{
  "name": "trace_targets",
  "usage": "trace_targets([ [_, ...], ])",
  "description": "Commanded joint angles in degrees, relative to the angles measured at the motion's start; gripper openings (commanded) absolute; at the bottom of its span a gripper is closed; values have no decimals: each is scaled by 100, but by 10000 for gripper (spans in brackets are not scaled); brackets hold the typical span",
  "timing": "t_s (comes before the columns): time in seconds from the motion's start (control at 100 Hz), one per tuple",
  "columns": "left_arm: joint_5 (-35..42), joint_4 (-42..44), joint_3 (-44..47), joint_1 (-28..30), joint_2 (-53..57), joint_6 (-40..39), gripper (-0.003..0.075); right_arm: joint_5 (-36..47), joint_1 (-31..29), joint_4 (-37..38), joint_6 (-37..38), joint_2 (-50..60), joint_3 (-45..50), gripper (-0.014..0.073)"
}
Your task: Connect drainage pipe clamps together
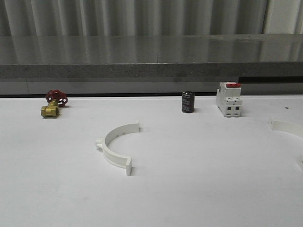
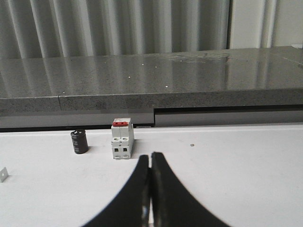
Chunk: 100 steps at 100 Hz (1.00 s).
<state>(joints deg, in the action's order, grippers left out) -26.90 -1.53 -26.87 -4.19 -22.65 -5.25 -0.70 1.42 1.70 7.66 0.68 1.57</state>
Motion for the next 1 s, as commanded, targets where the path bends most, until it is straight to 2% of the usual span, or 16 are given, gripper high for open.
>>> trace_targets([
  [0.0, 587, 36, -80, 22, 133, 13, 500, 467, -34, 8, -55, 105, -86, -69],
  [0.13, 574, 94, -31, 22, 189, 13, 302, 446, -34, 8, -55, 105, -86, -69],
  [0.31, 574, 153, -31, 22, 189, 13, -19, 360, -34, 8, -55, 105, -86, -69],
  [0.71, 574, 199, -31, 22, 189, 13, -20, -522, -34, -27, -23, -19, -486, -69],
  [0.87, 574, 199, -31, 22, 189, 13, -20, -698, -34, -60, 157, -479, -892, -69],
  [0.99, 574, 199, -31, 22, 189, 13, -20, -1303, -34, -60, 197, -968, -1384, -69],
])
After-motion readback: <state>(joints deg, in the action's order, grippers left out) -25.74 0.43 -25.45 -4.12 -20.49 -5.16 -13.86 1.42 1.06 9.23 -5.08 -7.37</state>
